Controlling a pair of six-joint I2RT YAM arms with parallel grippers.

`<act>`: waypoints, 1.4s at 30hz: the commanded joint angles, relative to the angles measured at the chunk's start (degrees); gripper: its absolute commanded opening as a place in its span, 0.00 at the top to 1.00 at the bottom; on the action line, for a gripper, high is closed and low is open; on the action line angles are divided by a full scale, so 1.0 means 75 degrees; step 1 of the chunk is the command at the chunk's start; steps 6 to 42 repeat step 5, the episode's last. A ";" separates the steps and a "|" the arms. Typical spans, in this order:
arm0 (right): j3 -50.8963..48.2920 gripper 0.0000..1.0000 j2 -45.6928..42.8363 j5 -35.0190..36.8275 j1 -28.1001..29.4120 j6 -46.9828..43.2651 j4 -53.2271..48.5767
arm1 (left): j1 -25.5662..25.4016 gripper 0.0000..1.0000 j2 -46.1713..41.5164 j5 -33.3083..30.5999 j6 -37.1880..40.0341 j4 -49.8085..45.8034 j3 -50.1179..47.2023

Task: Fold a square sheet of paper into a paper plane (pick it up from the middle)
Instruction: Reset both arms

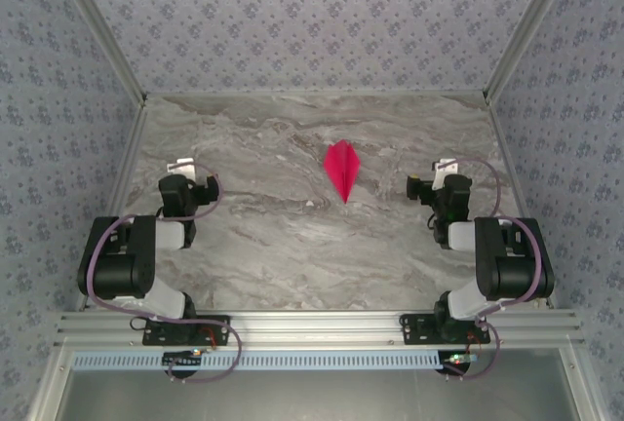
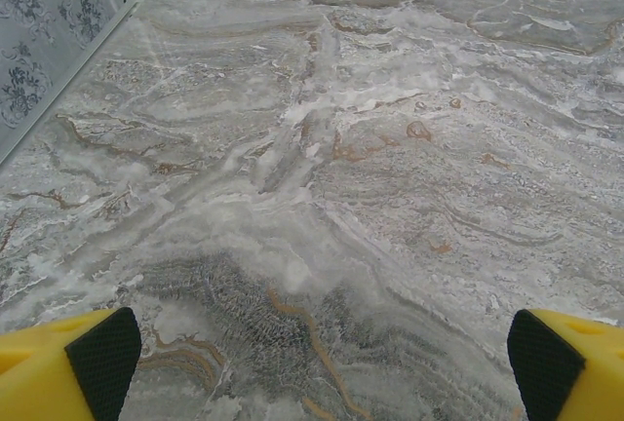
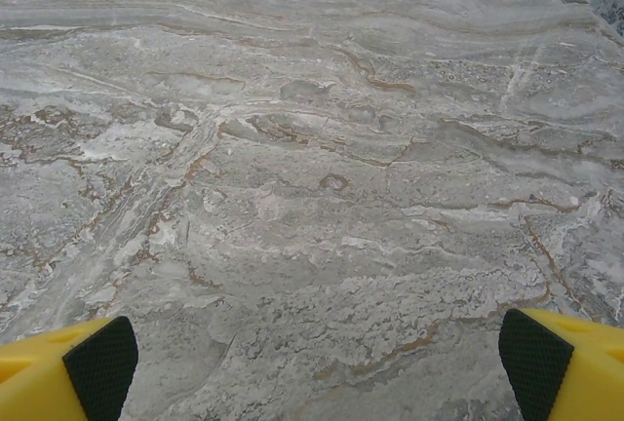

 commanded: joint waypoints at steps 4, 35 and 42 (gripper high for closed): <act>0.0125 0.00 0.0067 -0.0087 -0.0018 0.0114 0.0005 | 0.0010 0.01 -0.0007 0.0156 -0.0078 0.0045 0.0140; 0.0092 0.00 0.0060 -0.0089 0.0001 0.0104 0.0046 | 0.0012 0.01 -0.0004 0.0161 -0.0087 0.0057 0.0141; 0.0092 0.00 0.0060 -0.0089 0.0001 0.0104 0.0046 | 0.0012 0.01 -0.0004 0.0161 -0.0087 0.0057 0.0141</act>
